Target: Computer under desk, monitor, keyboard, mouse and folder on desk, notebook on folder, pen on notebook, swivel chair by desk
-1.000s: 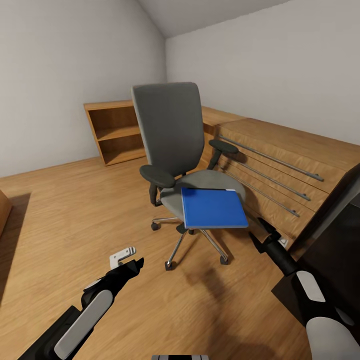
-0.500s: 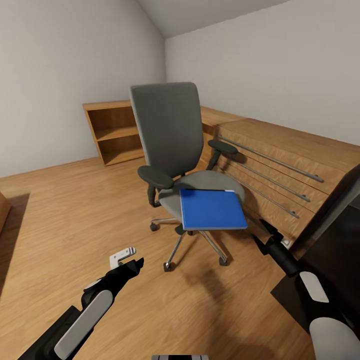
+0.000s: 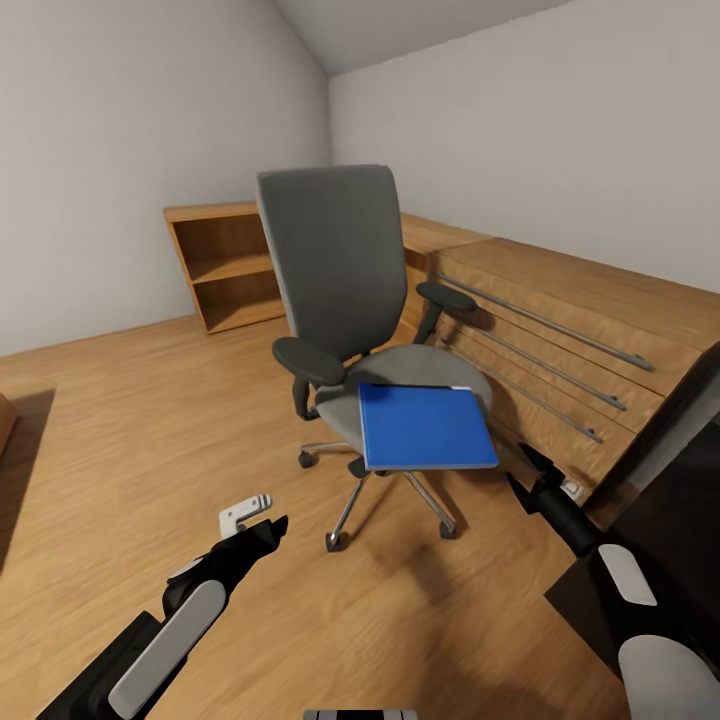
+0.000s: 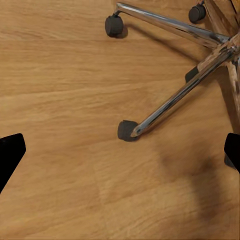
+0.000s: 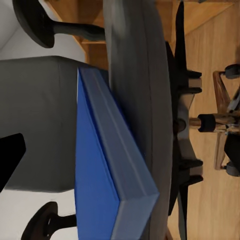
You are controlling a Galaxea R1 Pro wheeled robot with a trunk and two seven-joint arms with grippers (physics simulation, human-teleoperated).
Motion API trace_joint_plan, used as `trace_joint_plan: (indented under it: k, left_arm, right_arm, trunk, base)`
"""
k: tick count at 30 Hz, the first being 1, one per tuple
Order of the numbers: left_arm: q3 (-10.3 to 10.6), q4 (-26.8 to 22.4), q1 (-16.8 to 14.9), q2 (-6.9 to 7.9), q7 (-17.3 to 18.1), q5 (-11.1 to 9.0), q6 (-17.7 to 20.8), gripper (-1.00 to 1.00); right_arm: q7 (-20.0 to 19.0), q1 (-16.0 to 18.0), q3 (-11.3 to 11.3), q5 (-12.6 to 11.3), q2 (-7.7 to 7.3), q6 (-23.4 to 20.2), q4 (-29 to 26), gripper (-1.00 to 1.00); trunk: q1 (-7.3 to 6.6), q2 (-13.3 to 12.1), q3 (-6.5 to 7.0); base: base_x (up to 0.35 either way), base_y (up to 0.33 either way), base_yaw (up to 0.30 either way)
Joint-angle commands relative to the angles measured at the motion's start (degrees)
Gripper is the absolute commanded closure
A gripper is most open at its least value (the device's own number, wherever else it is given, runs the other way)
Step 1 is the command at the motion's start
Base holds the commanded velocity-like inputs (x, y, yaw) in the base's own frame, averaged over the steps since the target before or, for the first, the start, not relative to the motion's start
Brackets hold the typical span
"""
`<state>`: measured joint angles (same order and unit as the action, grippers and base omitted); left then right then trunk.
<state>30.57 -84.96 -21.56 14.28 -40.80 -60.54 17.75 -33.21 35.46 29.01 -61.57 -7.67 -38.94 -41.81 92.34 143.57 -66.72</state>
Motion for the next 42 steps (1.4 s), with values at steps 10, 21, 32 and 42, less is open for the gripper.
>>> trace_joint_plan:
  k: [10,21,32,42]
  left_arm:
    - [0.0,-0.1,0.0,0.12,-0.3,-0.2,0.1,-1.00]
    - [0.0,-0.1,0.0,0.14,-0.3,-0.2,0.1,-1.00]
    - [0.0,-0.1,-0.1,0.14,-0.3,-0.2,0.1,-1.00]
    - [0.0,-0.1,-0.1,0.14,-0.3,-0.2,0.1,-1.00]
  right_arm:
    - [1.2,0.0,-0.2,-0.1,0.16,1.2,2.6,-1.00]
    - [1.6,0.0,-0.4,0.0,0.44,1.4,3.1,-1.00]
    - [1.6,0.0,-1.2,0.9,0.63,1.3,3.1,-1.00]
    - [1.6,0.0,-3.5,1.2,0.71,1.3,2.9,-1.00]
  trunk:
    - [0.00,0.0,-0.05]
    - [0.00,0.0,-0.05]
    - [0.00,0.0,-0.05]
    - [0.00,0.0,-0.05]
  base:
    - [0.032,0.000,0.000]
    - [0.000,0.000,0.000]
    - [0.000,0.000,0.000]
    - [0.000,0.000,0.000]
